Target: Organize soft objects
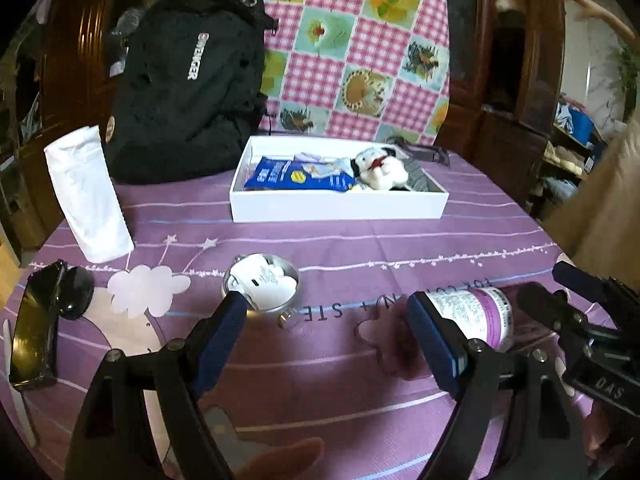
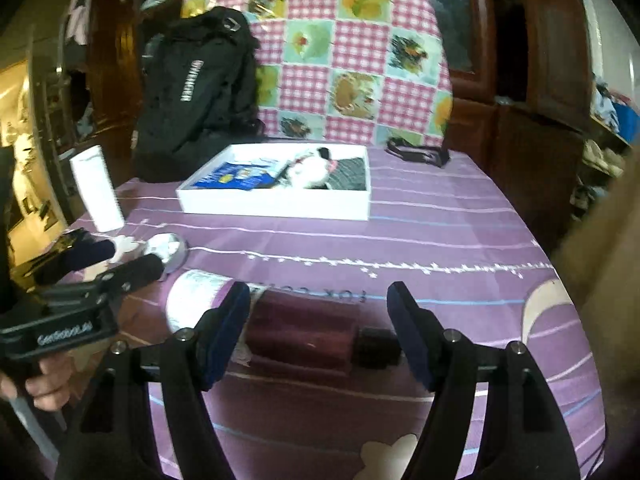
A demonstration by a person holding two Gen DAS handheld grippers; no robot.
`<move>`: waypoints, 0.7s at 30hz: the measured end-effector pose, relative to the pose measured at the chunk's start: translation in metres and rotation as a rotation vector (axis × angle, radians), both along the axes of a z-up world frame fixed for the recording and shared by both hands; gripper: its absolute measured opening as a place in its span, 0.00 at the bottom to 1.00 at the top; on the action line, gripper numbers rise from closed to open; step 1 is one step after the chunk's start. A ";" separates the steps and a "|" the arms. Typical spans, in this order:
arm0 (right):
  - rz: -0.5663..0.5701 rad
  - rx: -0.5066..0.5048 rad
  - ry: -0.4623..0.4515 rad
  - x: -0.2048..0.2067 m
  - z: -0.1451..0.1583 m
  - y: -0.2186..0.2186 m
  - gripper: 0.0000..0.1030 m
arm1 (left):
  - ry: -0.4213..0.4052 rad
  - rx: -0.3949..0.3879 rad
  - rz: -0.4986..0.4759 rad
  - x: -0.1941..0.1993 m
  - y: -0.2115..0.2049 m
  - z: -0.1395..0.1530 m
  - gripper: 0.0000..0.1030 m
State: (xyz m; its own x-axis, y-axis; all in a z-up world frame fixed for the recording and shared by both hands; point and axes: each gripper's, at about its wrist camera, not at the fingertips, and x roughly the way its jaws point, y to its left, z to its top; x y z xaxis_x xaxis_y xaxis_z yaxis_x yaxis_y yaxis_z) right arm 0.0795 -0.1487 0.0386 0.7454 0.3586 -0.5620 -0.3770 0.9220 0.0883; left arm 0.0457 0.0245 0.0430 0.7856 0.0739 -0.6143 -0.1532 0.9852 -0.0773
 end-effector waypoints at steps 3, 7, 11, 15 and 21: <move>-0.024 0.034 0.032 0.006 -0.003 -0.009 0.70 | 0.014 -0.026 0.017 0.001 0.005 -0.003 0.81; -0.037 0.065 0.033 0.007 -0.001 -0.015 0.70 | 0.018 -0.022 0.013 0.002 0.005 -0.005 0.81; -0.021 0.050 0.003 0.002 0.002 -0.011 0.70 | 0.017 0.005 0.023 0.001 0.003 -0.004 0.81; -0.008 0.016 0.001 0.002 0.002 -0.004 0.70 | 0.012 0.025 0.023 0.000 0.000 -0.003 0.81; -0.009 0.017 -0.004 0.002 0.002 -0.005 0.70 | 0.010 0.034 0.034 -0.001 -0.001 -0.002 0.81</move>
